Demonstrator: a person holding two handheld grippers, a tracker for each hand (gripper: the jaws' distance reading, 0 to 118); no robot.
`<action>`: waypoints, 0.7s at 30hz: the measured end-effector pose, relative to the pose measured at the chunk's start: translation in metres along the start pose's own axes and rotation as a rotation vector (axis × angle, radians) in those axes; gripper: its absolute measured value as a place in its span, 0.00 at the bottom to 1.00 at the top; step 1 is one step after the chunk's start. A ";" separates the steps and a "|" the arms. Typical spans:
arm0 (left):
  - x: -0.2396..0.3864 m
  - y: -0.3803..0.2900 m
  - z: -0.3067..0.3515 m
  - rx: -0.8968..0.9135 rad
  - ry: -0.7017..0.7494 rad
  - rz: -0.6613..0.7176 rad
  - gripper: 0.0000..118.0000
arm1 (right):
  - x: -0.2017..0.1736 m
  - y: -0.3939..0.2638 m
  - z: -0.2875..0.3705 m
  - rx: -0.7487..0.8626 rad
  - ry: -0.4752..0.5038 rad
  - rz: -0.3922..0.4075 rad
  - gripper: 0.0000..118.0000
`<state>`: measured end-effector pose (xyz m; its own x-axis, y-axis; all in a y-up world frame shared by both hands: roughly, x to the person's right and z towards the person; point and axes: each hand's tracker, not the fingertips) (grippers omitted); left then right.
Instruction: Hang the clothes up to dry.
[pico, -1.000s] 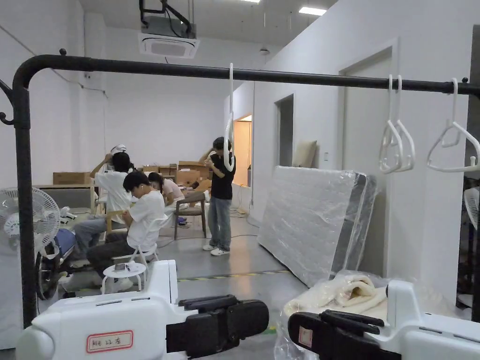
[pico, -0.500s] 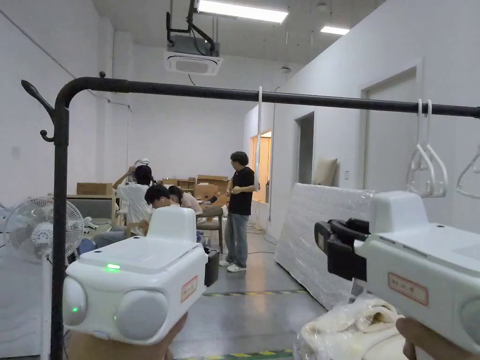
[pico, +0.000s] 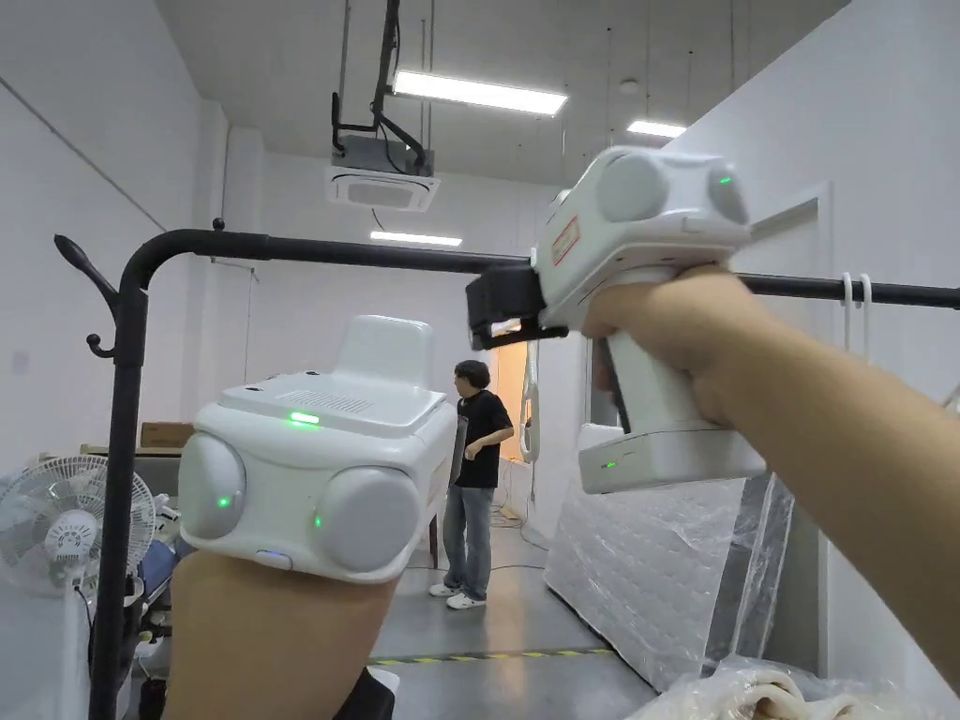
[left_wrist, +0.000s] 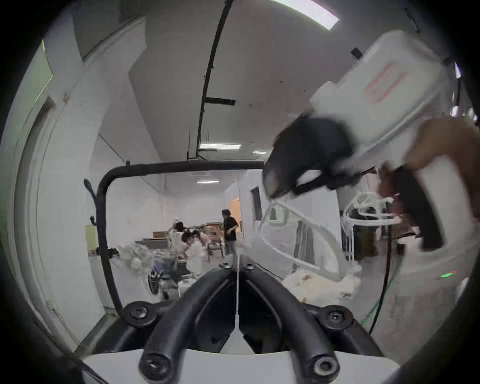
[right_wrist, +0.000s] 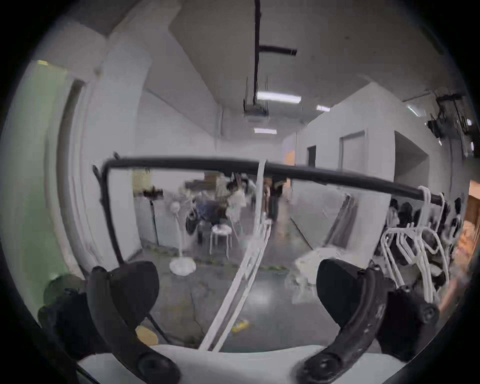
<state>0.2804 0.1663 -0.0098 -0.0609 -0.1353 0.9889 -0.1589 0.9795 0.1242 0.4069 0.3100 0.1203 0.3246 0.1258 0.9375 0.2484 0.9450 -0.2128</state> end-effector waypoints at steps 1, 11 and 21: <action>0.000 0.003 0.000 -0.015 -0.022 -0.021 0.01 | 0.002 0.000 -0.013 -0.016 -0.012 -0.006 1.00; -0.004 0.005 0.011 0.004 -0.052 -0.043 0.01 | 0.034 -0.018 -0.047 -0.007 -0.055 -0.020 0.20; -0.011 -0.011 0.006 -0.037 -0.072 -0.015 0.01 | 0.048 -0.021 -0.045 0.016 0.096 -0.064 0.05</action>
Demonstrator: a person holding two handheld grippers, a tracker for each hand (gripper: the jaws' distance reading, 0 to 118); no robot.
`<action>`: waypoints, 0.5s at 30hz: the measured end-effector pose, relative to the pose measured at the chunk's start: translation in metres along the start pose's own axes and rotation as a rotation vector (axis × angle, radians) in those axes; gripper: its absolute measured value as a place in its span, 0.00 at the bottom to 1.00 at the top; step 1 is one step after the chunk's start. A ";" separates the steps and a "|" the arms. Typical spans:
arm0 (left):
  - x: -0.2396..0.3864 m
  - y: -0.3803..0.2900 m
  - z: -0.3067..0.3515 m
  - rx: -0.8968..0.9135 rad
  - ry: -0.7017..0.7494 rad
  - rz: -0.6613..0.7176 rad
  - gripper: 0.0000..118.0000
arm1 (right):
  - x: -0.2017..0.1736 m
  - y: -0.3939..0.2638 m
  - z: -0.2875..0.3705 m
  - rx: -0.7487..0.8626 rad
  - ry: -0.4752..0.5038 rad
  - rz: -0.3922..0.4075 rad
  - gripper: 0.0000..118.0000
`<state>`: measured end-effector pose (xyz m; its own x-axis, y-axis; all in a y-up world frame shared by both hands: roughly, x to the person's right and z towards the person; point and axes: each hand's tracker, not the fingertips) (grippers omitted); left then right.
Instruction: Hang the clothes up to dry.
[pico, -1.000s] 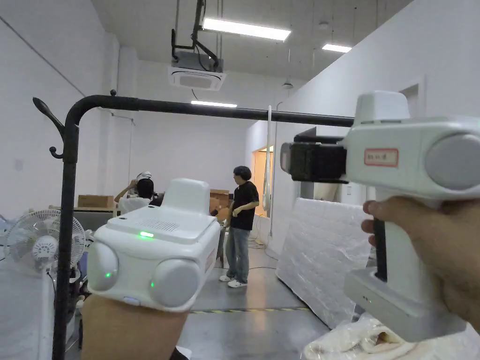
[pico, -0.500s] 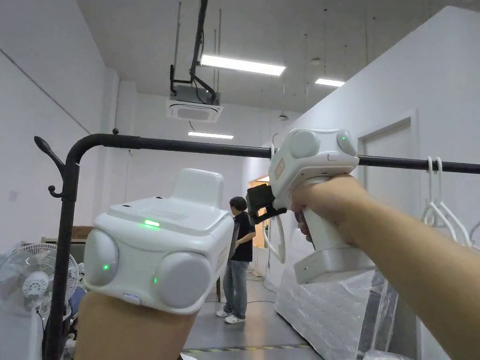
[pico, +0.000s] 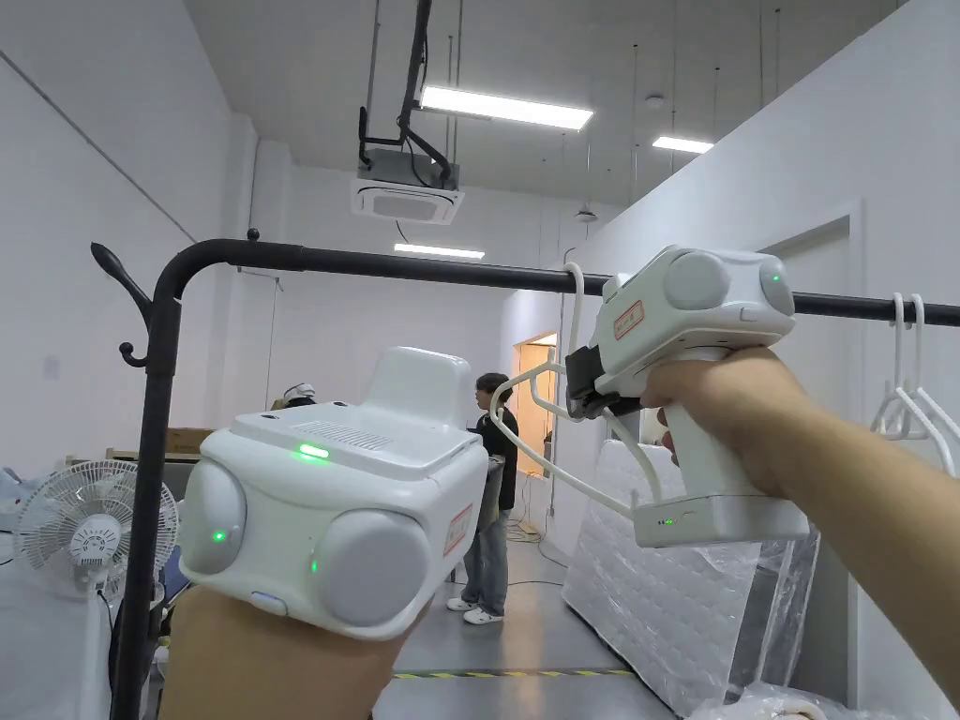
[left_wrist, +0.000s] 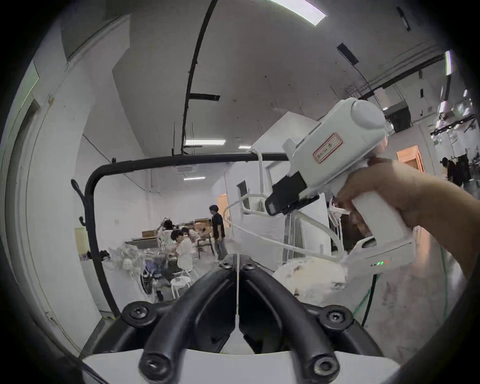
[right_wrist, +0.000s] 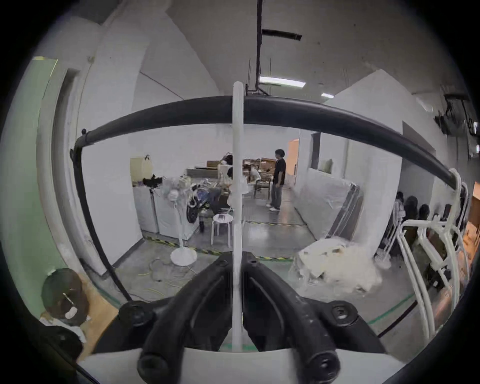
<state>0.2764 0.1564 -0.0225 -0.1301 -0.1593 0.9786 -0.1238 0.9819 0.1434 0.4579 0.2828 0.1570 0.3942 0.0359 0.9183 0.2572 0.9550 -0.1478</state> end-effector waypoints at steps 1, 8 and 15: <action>-0.001 -0.002 -0.002 -0.007 0.005 -0.001 0.01 | 0.004 0.003 -0.003 0.001 -0.003 0.004 0.05; -0.008 -0.006 -0.001 -0.027 0.014 0.013 0.01 | 0.004 0.010 0.028 0.098 0.062 -0.028 0.05; -0.005 -0.010 -0.003 -0.032 0.009 -0.008 0.01 | 0.006 0.017 0.071 0.138 0.062 0.003 0.05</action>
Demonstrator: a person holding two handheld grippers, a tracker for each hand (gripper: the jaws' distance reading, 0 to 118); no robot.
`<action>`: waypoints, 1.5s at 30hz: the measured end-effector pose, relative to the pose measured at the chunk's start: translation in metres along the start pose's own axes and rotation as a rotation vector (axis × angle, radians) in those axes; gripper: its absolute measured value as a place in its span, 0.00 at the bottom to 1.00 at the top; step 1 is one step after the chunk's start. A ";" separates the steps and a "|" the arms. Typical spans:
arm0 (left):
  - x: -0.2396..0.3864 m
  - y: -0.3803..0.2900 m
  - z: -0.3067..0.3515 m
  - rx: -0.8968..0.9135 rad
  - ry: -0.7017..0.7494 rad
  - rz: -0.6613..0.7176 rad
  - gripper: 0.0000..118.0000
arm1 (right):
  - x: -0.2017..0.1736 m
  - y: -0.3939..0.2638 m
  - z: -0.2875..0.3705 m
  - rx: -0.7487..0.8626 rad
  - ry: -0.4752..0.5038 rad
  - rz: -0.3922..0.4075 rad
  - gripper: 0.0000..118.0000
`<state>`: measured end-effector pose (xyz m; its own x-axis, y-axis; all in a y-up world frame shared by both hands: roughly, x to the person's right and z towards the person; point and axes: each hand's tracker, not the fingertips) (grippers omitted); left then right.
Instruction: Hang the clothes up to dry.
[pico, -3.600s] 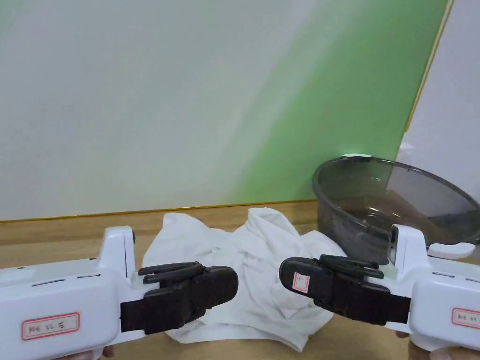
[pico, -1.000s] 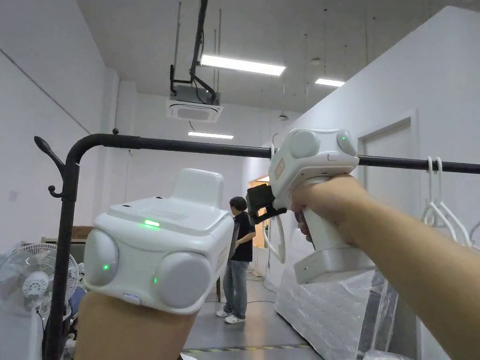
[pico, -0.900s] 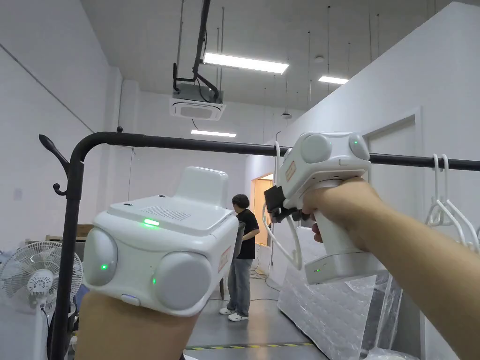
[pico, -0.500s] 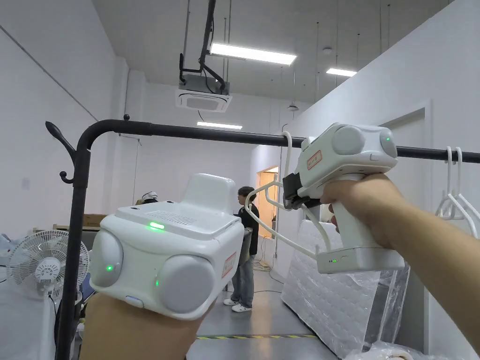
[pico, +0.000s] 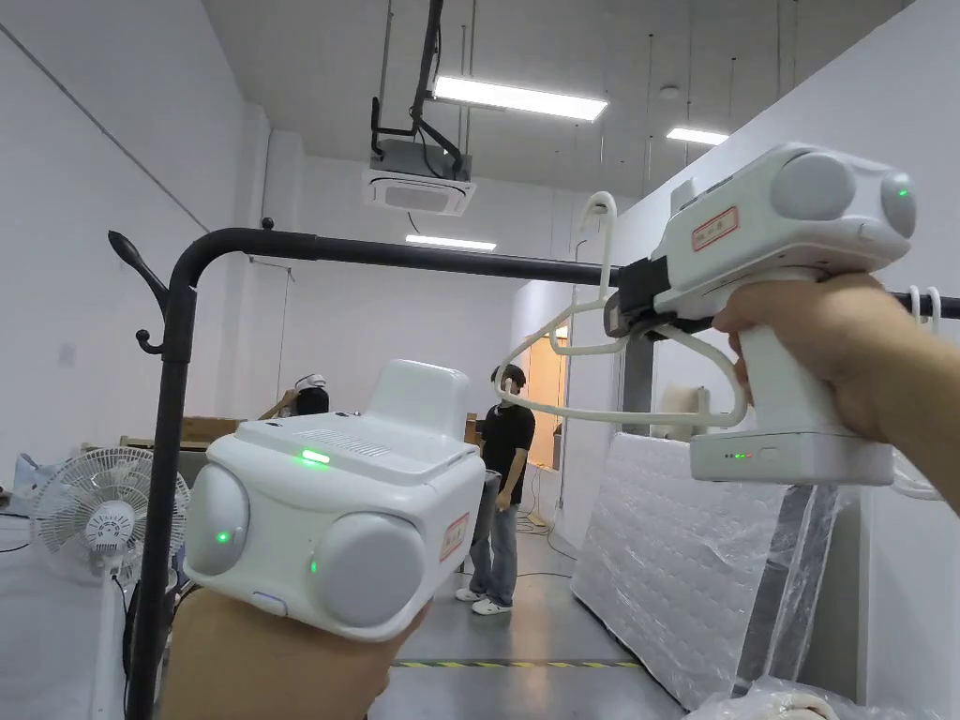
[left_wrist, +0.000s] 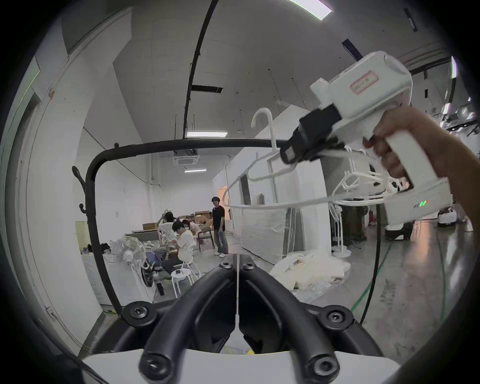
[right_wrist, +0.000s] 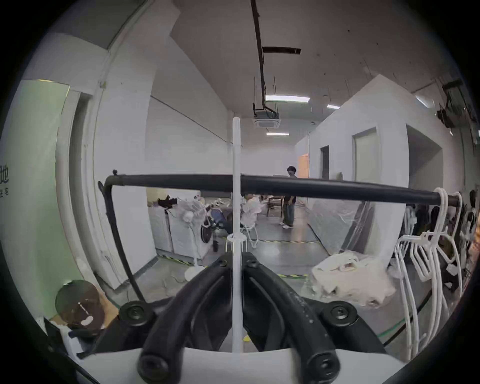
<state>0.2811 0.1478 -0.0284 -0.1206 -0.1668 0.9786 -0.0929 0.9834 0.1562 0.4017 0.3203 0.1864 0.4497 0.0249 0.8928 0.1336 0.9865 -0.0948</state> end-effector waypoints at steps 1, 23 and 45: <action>0.000 -0.001 0.000 -0.004 -0.002 0.002 0.01 | 0.000 0.000 0.007 0.009 0.000 0.005 0.05; 0.004 -0.123 0.028 -0.127 -0.205 0.095 0.01 | 0.069 -0.281 0.113 -0.004 0.244 -0.133 0.05; -0.140 -0.169 0.197 -0.196 -0.579 0.507 0.01 | -0.052 -0.311 -0.065 -0.151 1.231 -0.230 0.05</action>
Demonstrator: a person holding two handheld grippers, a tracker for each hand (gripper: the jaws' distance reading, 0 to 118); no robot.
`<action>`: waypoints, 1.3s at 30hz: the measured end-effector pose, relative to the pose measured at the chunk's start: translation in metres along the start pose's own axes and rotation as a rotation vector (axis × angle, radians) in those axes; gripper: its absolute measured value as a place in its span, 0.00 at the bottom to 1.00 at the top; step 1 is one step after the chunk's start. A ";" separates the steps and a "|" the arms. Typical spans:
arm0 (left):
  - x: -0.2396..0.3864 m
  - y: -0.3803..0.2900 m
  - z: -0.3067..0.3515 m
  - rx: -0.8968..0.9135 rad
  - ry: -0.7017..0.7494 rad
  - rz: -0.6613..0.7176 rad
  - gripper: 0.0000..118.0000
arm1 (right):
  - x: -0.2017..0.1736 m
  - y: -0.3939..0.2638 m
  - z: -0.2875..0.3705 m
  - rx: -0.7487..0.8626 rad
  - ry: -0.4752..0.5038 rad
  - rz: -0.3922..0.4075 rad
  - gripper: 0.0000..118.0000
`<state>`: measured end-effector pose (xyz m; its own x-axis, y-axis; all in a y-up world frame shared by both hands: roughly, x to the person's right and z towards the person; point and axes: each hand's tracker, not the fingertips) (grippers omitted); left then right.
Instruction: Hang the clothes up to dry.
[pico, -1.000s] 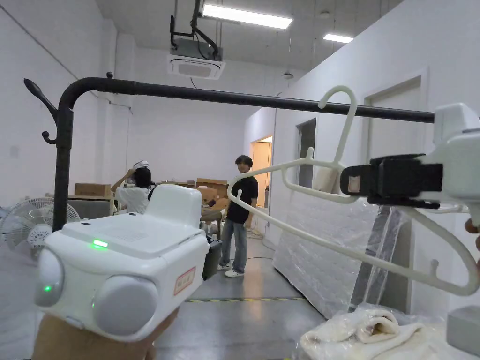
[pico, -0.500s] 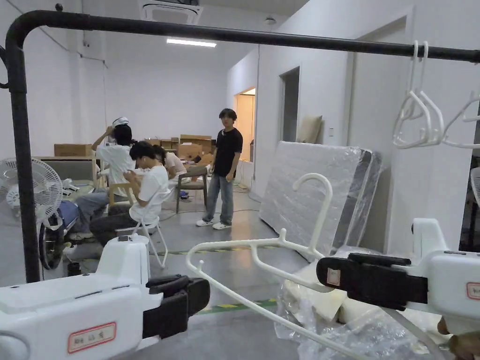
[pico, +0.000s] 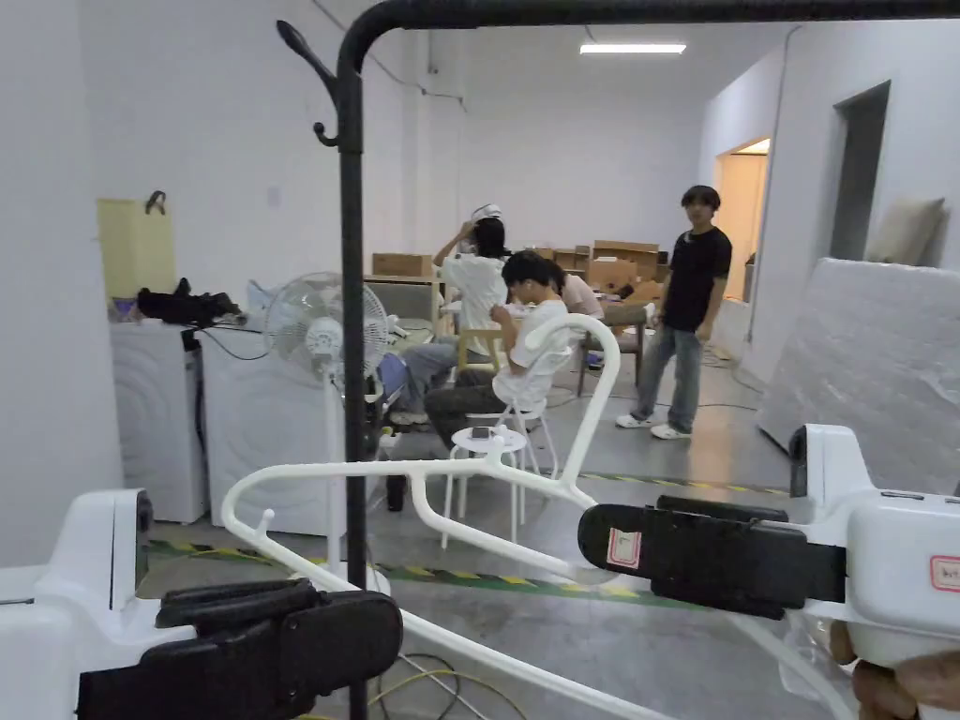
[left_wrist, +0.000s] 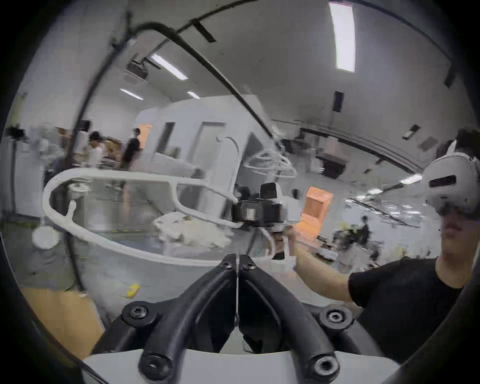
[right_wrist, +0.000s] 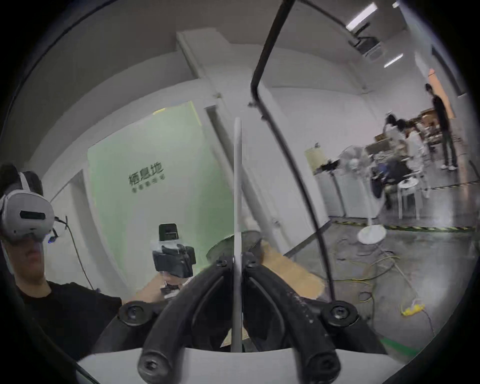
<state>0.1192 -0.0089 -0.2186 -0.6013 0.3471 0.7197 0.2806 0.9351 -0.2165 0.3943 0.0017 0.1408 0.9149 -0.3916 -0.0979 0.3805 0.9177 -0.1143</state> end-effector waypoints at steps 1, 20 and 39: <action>0.004 -0.005 0.018 0.012 0.036 0.006 0.01 | 0.002 0.000 -0.026 -0.034 0.031 0.022 0.05; 0.162 -0.106 0.263 0.271 0.849 0.133 0.01 | -0.103 -0.065 -0.426 -0.423 0.863 0.069 0.05; 0.274 -0.181 0.319 0.403 1.272 0.234 0.01 | -0.252 -0.162 -0.559 -0.576 1.201 0.094 0.05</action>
<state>-0.3352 -0.0606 -0.1930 0.5943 0.3985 0.6986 -0.0890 0.8959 -0.4353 0.0267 -0.0855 -0.3683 0.1359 -0.4179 -0.8982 -0.0597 0.9016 -0.4285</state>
